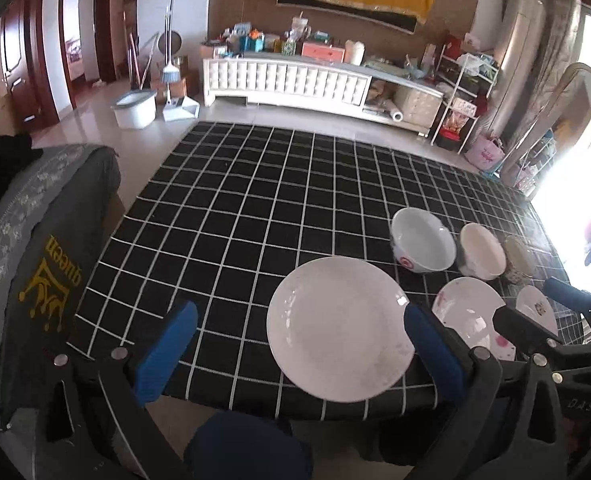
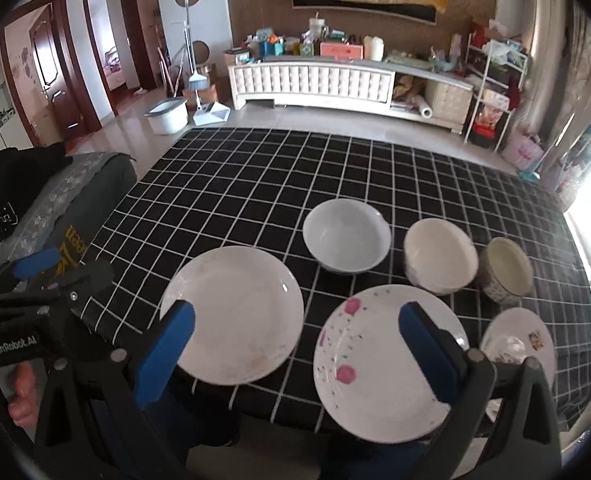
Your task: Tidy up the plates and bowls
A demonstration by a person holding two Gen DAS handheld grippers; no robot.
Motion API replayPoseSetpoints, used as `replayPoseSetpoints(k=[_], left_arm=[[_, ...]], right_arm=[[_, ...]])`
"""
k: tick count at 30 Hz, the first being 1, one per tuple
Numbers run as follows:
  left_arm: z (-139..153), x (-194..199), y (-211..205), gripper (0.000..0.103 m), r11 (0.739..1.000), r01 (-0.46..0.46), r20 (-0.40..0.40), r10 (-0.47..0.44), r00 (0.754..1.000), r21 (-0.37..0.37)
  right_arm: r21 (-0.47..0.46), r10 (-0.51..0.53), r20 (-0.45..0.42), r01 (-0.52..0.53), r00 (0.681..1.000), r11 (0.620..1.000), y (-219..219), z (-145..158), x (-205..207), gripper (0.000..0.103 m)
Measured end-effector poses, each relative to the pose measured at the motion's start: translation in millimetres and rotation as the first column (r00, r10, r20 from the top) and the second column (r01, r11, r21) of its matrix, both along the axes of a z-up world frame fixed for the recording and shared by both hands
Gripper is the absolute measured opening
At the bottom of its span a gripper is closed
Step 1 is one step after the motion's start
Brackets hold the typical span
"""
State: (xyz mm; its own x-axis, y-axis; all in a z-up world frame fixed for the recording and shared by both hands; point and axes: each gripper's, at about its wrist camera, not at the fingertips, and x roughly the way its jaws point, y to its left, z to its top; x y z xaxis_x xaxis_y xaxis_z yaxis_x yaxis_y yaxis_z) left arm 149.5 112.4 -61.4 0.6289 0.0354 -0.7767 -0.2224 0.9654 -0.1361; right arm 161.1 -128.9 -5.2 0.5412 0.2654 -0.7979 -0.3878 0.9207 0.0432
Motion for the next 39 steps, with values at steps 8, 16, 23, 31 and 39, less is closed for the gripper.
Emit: replayPoseSetpoints(k=[8, 16, 23, 31, 39], left_arm=[[-36.4, 40.6, 10.1, 0.102, 1.0, 0.02, -0.093, -0.02, 0.996, -0.002], [-77.4, 68.6, 29.3, 0.1, 0.999, 0.016, -0.187, -0.022, 0.982, -0.033], [-107.3, 84.9, 29.5, 0.076, 0.998, 0.041, -0.265, -0.051, 0.963, -0.042], [-127.1, 86.9, 25.4, 0.045, 0.997, 0.067, -0.338, -0.078, 0.938, -0.043], [-146.6, 78.6, 32.1, 0.021, 0.994, 0.057, -0.398, -0.089, 0.913, -0.091]], right_arm=[[-0.013, 0.026, -0.105, -0.028, 0.994, 1.0, 18.5, -38.0, 37.4, 0.103], [-0.054, 0.023, -0.168, -0.032, 0.985, 0.998, 26.2, -73.0, 65.6, 0.103], [-0.057, 0.031, -0.236, -0.045, 0.971, 0.997, 28.5, -103.3, 81.5, 0.088], [-0.059, 0.044, -0.304, -0.065, 0.952, 0.996, 26.5, -126.3, 82.2, 0.068], [-0.047, 0.038, -0.338, -0.057, 0.94, 0.997, 17.6, -131.0, 75.8, 0.047]])
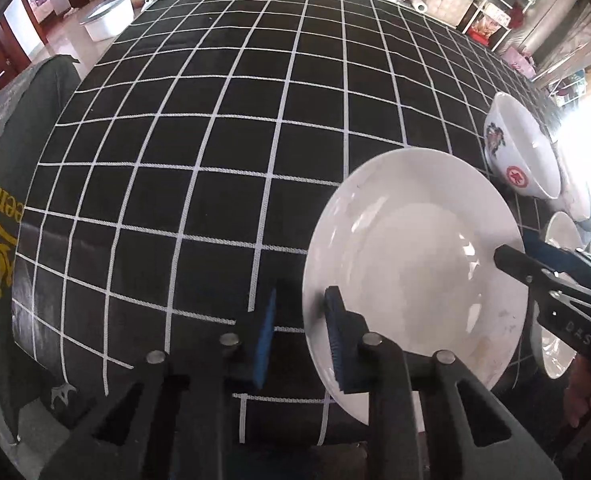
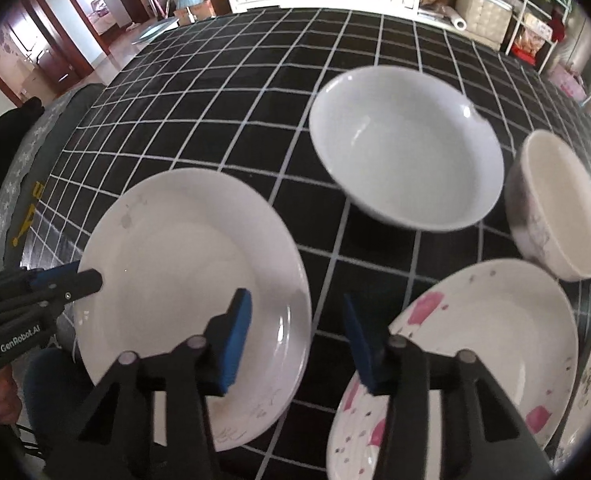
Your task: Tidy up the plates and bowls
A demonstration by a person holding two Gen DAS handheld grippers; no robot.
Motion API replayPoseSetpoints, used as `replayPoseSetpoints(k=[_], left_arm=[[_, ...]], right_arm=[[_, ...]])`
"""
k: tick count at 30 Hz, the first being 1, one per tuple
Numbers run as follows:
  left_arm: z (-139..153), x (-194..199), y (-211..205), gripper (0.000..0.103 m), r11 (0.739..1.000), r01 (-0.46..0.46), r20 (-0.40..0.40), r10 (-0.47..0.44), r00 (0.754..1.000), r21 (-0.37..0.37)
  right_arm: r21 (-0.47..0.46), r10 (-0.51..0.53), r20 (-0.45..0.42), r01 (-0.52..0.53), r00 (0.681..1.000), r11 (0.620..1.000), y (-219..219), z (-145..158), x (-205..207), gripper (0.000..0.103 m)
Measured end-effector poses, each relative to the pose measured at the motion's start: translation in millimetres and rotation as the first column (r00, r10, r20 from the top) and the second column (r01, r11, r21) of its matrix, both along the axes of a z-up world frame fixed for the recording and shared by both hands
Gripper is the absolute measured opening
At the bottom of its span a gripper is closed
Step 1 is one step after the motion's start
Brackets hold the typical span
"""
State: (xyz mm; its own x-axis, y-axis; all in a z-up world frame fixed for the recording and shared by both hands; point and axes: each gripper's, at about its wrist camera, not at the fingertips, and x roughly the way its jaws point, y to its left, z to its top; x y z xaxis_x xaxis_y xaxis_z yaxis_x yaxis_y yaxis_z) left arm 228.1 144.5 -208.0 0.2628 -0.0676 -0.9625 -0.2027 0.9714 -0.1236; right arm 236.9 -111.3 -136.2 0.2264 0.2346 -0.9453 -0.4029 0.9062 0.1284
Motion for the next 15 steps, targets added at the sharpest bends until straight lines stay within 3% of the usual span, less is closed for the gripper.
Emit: replayPoseSetpoints(k=[3, 7, 15], left_arm=[[-0.9, -2.6, -2.7, 0.015, 1.0, 0.018, 0.003, -0.018, 1.0, -0.006], [-1.3, -5.8, -11.9, 0.01, 0.999, 0.039, 0.005, -0.039, 0.999, 0.003], [-1.2, -5.8, -7.3, 0.011, 1.0, 0.023, -0.001, -0.023, 1.0, 0.003]], right_arm=[[-0.009, 0.007, -0.003, -0.007, 1.0, 1.0, 1.0, -1.8, -5.8, 0.044], [0.002, 0.002, -0.037, -0.002, 0.999, 1.0, 3.3, -9.5, -11.6, 0.032], [0.006, -0.045, -0.024, 0.045, 0.999, 0.999, -0.8, -1.9, -4.0, 0.029]])
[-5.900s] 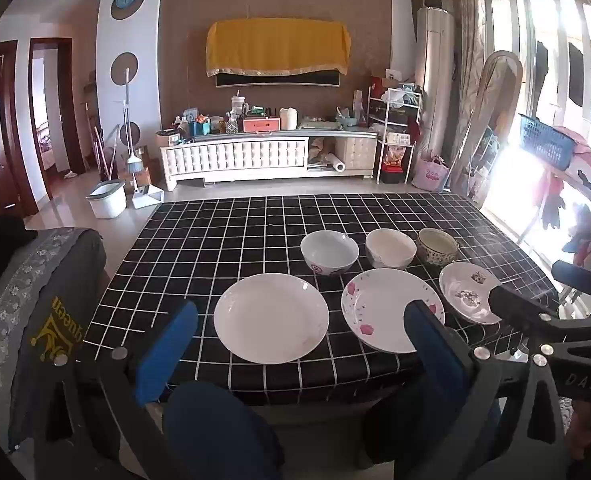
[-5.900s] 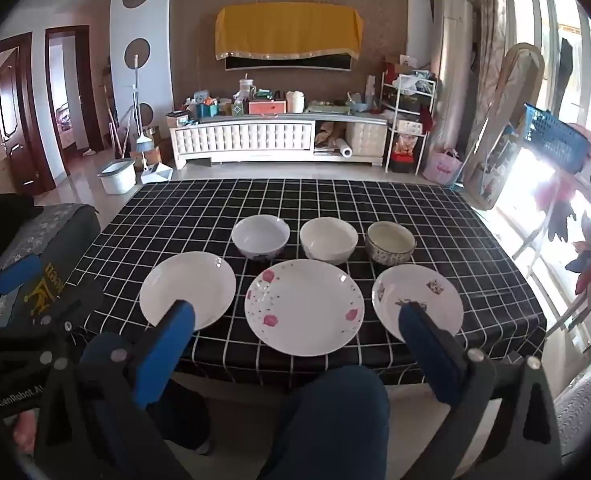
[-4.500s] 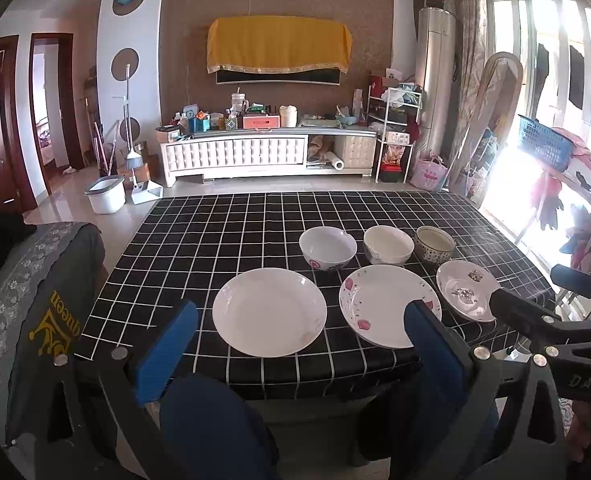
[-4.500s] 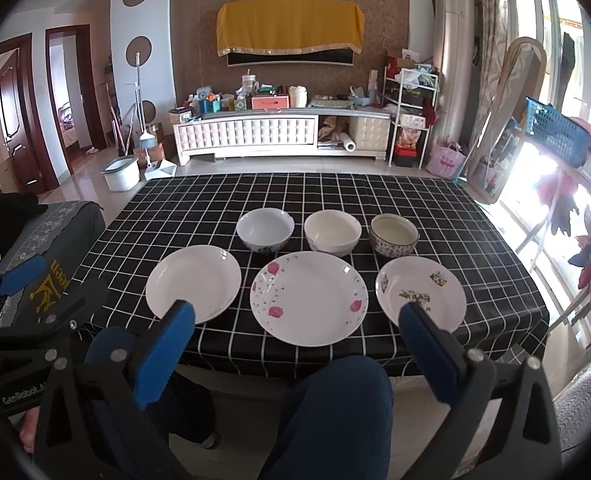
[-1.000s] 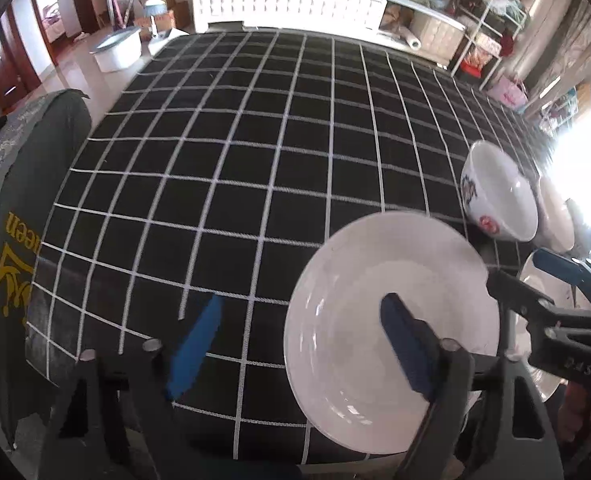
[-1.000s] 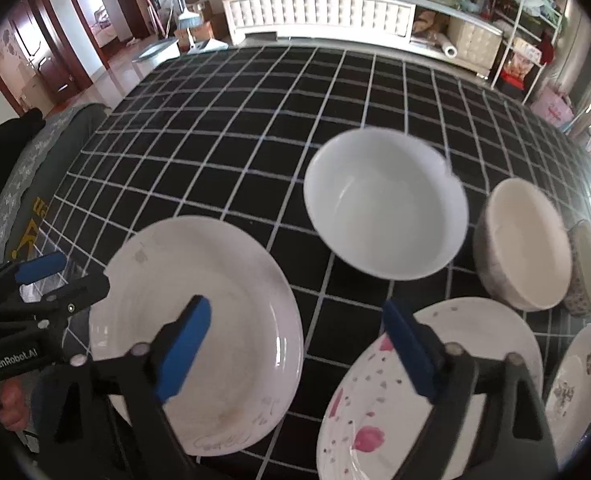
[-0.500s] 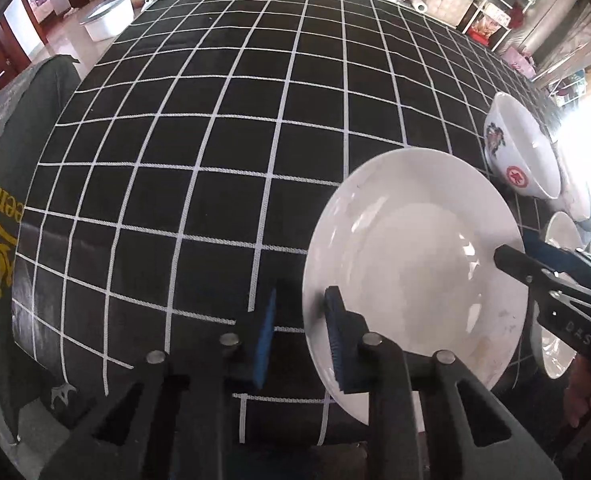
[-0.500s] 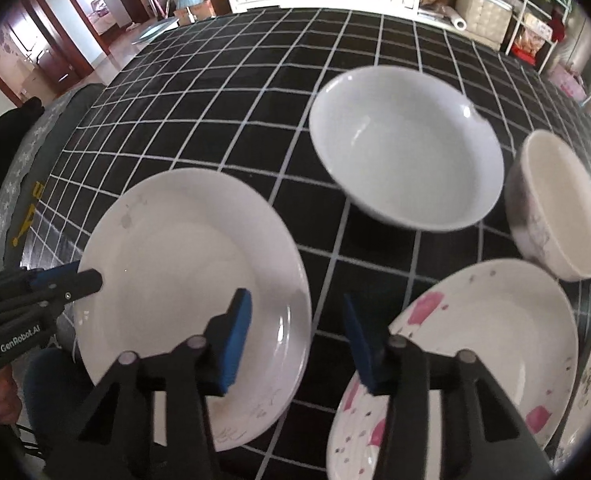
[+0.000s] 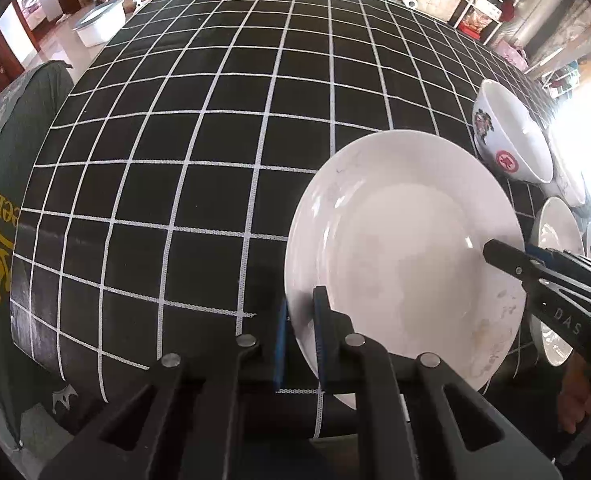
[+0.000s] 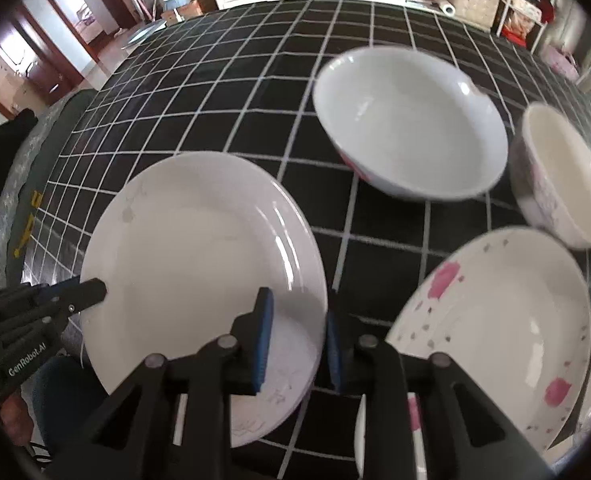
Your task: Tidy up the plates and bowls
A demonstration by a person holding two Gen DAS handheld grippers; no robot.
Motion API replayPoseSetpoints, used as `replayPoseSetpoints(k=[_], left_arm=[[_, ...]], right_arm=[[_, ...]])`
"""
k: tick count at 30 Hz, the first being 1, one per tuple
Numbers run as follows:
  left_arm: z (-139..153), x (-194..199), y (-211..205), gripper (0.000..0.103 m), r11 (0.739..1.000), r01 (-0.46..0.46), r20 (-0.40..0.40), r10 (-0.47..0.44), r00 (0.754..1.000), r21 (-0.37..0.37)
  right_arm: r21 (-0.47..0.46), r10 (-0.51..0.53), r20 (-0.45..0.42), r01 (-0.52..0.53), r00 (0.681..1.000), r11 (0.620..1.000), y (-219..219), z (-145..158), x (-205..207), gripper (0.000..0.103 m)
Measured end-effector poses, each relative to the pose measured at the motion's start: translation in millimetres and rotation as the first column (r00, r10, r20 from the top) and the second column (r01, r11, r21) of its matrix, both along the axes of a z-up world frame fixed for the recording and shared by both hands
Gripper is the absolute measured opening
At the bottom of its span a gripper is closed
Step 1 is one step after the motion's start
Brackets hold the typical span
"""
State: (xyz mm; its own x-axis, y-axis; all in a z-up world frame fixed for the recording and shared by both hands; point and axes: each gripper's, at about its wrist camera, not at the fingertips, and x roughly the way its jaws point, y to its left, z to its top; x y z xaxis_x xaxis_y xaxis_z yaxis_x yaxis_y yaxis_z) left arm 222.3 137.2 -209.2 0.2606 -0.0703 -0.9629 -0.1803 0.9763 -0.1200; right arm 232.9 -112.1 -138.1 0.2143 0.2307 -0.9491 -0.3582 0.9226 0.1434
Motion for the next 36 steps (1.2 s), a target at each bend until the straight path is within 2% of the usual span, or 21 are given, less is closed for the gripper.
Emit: replayPoseSetpoints(k=[3, 9, 14, 18, 25, 28, 36], left_arm=[[0.1, 2.0, 5.1, 0.011, 1.0, -0.021, 0.001, 0.021, 1.0, 0.002], [3.2, 4.5, 5.9, 0.011, 1.0, -0.025, 0.006, 0.025, 1.0, 0.018], [21.2, -5.2, 1.7, 0.011, 0.996, -0.036, 0.03, 0.034, 0.999, 0.076], [46.9, -20.4, -1.9, 0.011, 0.997, -0.052, 0.063, 0.048, 0.997, 0.057], [101.0, -44.4, -43.3, 0.011, 0.995, 0.004, 0.167, -0.02, 0.986, 0.099], [120.8, -53.2, -66.4, 0.011, 0.994, 0.036, 0.202, -0.057, 0.978, 0.105], [139.2, -62.5, -121.8, 0.011, 0.989, 0.111, 0.246, -0.133, 0.96, 0.102]], right_arm=[[-0.001, 0.008, -0.002, -0.008, 1.0, 1.0, 13.4, -1.5, 7.4, 0.029], [0.004, 0.016, -0.016, -0.016, 1.0, 1.0, 11.4, -6.8, 9.4, 0.029], [-0.005, 0.0, 0.084, 0.0, 0.996, 1.0, -7.4, 27.8, -2.5, 0.029], [0.015, -0.012, 0.145, 0.01, 0.989, 1.0, -24.8, 57.0, -14.9, 0.029], [0.048, -0.035, 0.232, 0.024, 0.972, 0.999, -45.4, 100.7, -45.3, 0.029], [0.056, -0.054, 0.248, 0.041, 0.967, 0.998, -57.8, 110.0, -52.9, 0.029], [0.067, -0.122, 0.266, 0.108, 0.956, 0.992, -107.0, 122.1, -68.2, 0.029]])
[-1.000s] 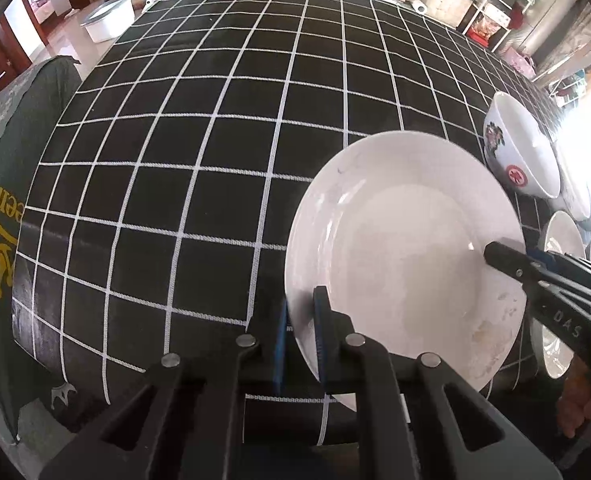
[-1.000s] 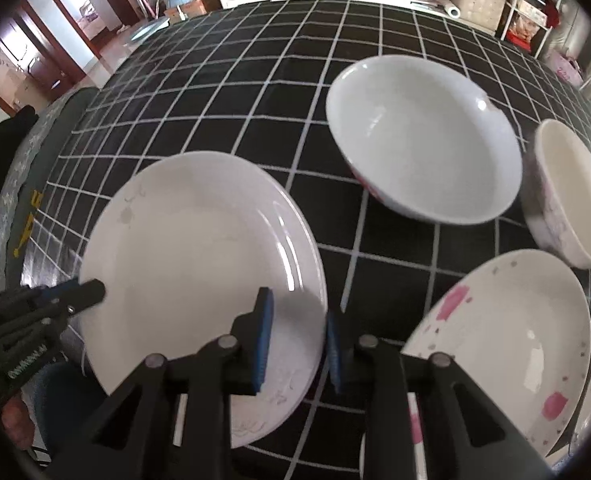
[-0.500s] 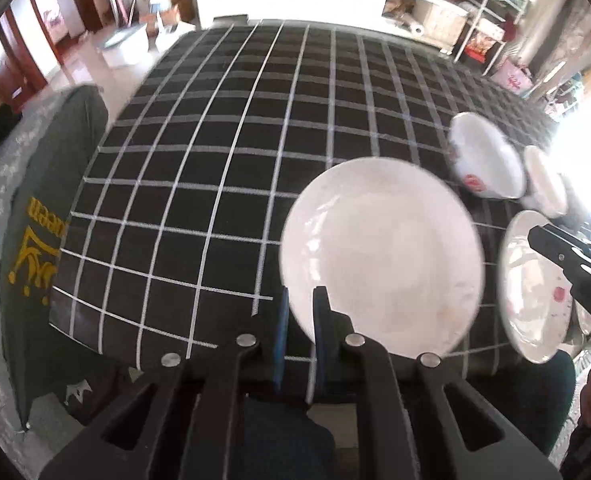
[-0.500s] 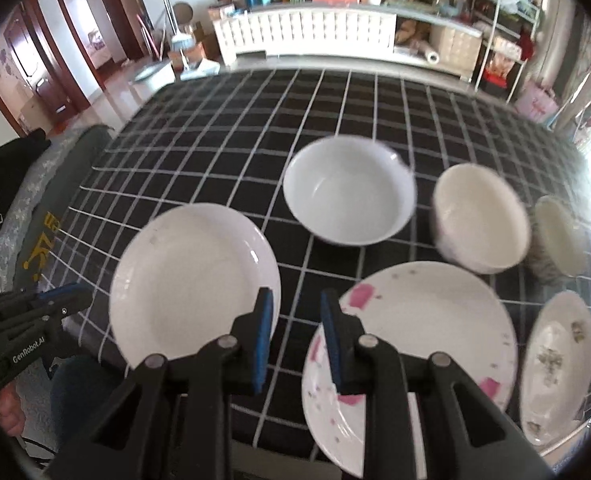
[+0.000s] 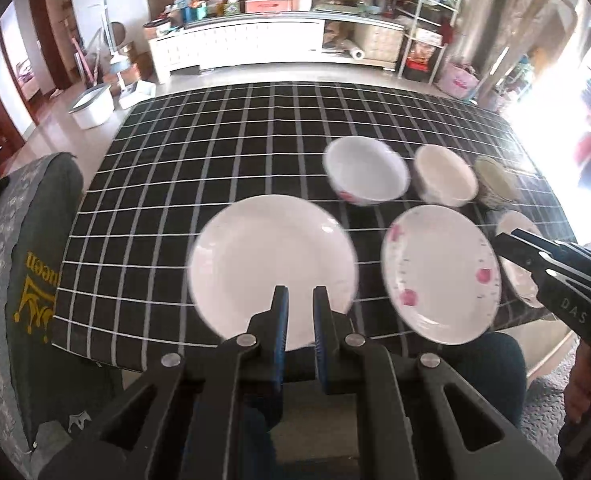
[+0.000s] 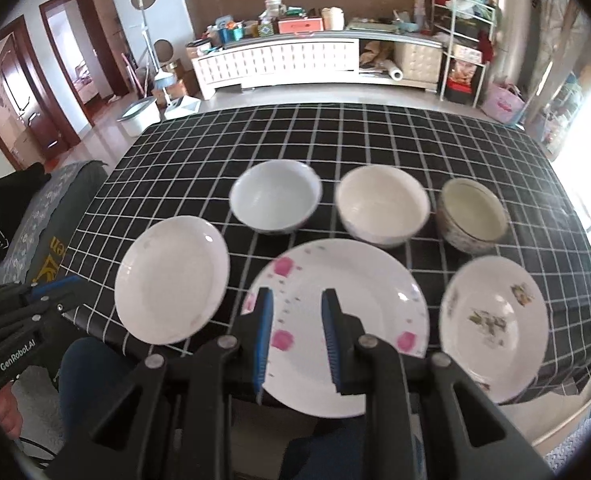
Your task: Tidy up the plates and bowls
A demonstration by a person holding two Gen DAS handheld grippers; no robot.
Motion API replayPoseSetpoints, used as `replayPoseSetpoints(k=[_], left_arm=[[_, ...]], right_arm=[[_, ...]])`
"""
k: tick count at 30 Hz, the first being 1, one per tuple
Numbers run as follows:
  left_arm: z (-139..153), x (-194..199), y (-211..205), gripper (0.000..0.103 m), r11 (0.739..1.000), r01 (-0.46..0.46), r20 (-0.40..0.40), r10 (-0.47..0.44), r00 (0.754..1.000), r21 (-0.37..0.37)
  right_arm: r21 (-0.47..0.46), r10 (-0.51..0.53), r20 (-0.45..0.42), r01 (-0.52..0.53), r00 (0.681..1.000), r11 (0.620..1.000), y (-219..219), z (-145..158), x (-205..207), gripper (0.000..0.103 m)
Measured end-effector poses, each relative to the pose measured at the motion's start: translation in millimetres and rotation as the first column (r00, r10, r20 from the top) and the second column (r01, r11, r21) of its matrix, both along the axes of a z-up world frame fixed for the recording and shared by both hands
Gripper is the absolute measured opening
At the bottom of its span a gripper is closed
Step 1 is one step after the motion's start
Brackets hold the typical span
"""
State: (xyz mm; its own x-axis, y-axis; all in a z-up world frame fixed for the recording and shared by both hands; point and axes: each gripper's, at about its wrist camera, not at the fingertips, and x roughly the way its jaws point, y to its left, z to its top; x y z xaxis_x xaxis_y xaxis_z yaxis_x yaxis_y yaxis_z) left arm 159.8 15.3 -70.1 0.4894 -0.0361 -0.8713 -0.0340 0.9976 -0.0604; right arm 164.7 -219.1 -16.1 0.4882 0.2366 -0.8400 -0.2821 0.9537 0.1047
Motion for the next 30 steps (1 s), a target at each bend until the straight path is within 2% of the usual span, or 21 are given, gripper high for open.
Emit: replayPoseSetpoints(k=[6, 11, 15, 19, 24, 30], left_arm=[[-9.1, 2.1, -33.5, 0.011, 0.999, 0.05, -0.021, -0.05, 0.999, -0.006], [-24.7, 10.7, -50.9, 0.011, 0.996, 0.075, -0.047, -0.077, 0.996, -0.038], [-42.2, 20.3, -59.1, 0.011, 0.994, 0.084, -0.092, -0.091, 0.992, -0.072], [-53.9, 30.7, -64.8, 0.011, 0.995, 0.071, -0.115, -0.079, 0.99, -0.076], [-69.9, 45.8, -69.2, 0.011, 0.987, 0.101, -0.148, -0.12, 0.982, -0.127], [-90.5, 64.9, -76.7, 0.011, 0.987, 0.117, -0.187, -0.137, 0.973, -0.113]], right_arm=[[-0.004, -0.051, -0.005, 0.051, 0.999, 0.999, -31.5, -6.4, -2.7, 0.029], [-0.011, -0.09, -0.034, 0.09, 0.995, 0.996, -52.0, -22.6, -1.5, 0.029], [-0.02, -0.106, -0.053, 0.105, 0.993, 0.994, -63.2, -35.3, 0.6, 0.029], [-0.029, -0.138, -0.076, 0.136, 0.987, 0.99, -75.1, -50.7, 10.1, 0.029], [-0.021, -0.17, -0.096, 0.169, 0.981, 0.985, -85.3, -68.1, 22.2, 0.029], [-0.013, -0.177, -0.128, 0.177, 0.976, 0.984, -89.7, -86.9, 32.3, 0.029]])
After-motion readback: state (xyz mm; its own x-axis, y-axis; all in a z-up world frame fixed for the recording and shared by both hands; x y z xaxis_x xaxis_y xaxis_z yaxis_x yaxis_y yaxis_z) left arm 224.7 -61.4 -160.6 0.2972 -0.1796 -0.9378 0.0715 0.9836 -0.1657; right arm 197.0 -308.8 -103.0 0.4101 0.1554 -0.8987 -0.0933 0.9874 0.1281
